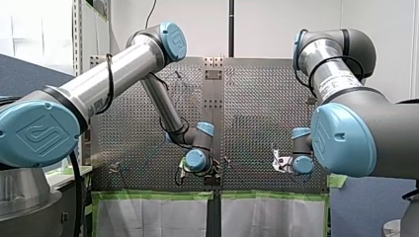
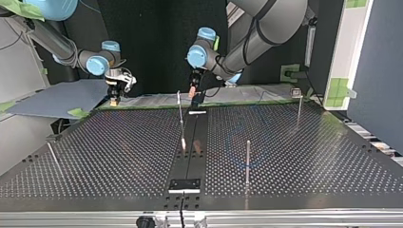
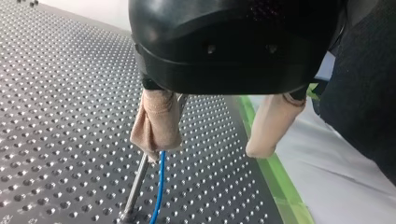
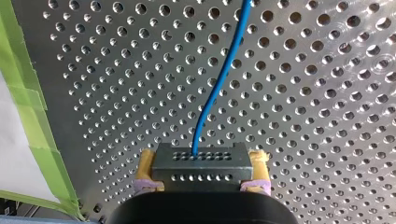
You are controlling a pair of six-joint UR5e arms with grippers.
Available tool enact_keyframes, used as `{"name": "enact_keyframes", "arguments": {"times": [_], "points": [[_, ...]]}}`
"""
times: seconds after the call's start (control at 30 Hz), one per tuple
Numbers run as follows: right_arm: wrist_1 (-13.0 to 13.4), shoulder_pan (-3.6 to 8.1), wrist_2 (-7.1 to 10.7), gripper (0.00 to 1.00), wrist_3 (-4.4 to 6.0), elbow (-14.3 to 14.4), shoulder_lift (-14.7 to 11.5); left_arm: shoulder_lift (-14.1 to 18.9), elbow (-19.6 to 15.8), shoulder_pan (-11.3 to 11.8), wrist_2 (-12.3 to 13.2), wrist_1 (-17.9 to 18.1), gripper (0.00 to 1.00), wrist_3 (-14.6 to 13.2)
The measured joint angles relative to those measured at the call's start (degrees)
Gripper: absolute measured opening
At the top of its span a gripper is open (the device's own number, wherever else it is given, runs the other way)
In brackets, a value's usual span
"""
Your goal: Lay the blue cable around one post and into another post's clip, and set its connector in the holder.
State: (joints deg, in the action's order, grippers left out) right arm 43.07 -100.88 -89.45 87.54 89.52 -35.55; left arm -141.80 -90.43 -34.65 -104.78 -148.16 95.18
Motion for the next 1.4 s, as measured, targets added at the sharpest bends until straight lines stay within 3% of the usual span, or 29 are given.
{"name": "enact_keyframes", "arguments": {"times": [0.33, 0.97, 1.4], "points": [[0.0, 0.02, 0.77, 0.0, 0.09, 0.0, 0.1, 1.1, 0.0, 0.1, 0.4, 0.1, 1.0, 0.0], [0.0, 0.01, 0.84, 0.0, 0.2, 0.0, 0.3, 5.3, 0.0, -1.0, -1.9, -0.2, 1.0, 0.2], [-0.1, 0.0, 0.85, 0.0, 0.2, 0.0, 0.4, 5.3, 0.0, -2.1, 3.7, 1.5, 1.0, -0.2]]}}
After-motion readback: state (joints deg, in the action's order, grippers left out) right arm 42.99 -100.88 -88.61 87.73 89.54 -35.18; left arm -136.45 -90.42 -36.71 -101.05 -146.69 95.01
